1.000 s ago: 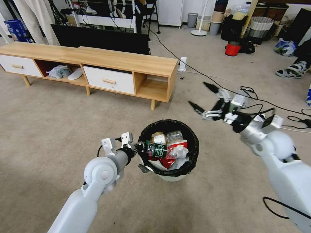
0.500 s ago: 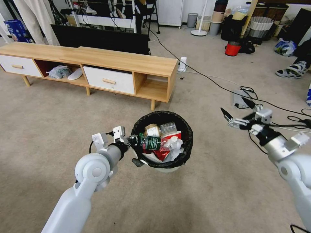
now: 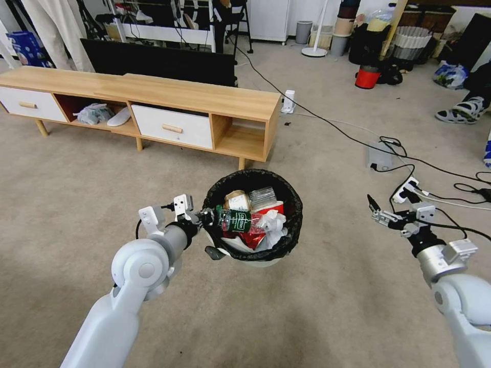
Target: Pick up the trash bin and place the garbage on the floor into it.
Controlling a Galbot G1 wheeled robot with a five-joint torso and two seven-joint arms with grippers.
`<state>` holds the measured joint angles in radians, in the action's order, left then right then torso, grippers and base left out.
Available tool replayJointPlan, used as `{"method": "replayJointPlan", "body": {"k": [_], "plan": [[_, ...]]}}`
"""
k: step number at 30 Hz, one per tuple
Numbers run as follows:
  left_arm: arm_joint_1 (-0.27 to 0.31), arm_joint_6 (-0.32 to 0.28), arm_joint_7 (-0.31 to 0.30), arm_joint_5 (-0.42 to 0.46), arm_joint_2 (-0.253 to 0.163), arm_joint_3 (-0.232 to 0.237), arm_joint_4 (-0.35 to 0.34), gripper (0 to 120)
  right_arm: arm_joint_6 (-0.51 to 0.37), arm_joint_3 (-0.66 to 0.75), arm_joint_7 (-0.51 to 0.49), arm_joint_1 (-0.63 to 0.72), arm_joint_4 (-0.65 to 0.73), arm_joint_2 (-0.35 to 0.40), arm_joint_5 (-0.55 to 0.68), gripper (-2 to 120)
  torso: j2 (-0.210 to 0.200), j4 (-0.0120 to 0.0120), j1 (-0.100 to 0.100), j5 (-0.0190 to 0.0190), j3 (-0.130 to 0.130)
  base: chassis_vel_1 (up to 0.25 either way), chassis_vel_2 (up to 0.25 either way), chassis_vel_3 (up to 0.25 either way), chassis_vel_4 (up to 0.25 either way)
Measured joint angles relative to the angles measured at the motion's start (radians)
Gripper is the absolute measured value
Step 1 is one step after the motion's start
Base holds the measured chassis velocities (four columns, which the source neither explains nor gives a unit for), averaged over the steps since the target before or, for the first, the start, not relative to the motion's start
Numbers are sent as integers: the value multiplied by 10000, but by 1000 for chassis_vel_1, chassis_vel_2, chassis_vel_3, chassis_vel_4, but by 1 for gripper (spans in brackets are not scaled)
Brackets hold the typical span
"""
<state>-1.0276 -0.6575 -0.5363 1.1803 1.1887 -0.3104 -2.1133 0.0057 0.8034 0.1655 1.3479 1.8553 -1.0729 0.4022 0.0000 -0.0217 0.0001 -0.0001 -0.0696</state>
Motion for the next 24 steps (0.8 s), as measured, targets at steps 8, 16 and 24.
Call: {"method": "replayJointPlan", "body": {"k": [8, 16, 24], "plan": [[-59, -1, 8, -126, 143, -65, 4, 2, 86, 65, -335, -3, 28, -843, -592, 100, 0, -1, 0, -1, 0, 0, 0, 0, 0], [-79, 0, -18, -104, 148, -120, -102, 2, 71, -12, -394, -87, 87, -1548, -773, 100, 0, -1, 0, 0, -1, 0, 0, 0, 0], [-110, 0, -28, -103, 131, -191, -151, 2, 136, 47, -273, -71, 65, -1801, -971, 100, 0, -1, 0, 0, -1, 0, 0, 0, 0]]}}
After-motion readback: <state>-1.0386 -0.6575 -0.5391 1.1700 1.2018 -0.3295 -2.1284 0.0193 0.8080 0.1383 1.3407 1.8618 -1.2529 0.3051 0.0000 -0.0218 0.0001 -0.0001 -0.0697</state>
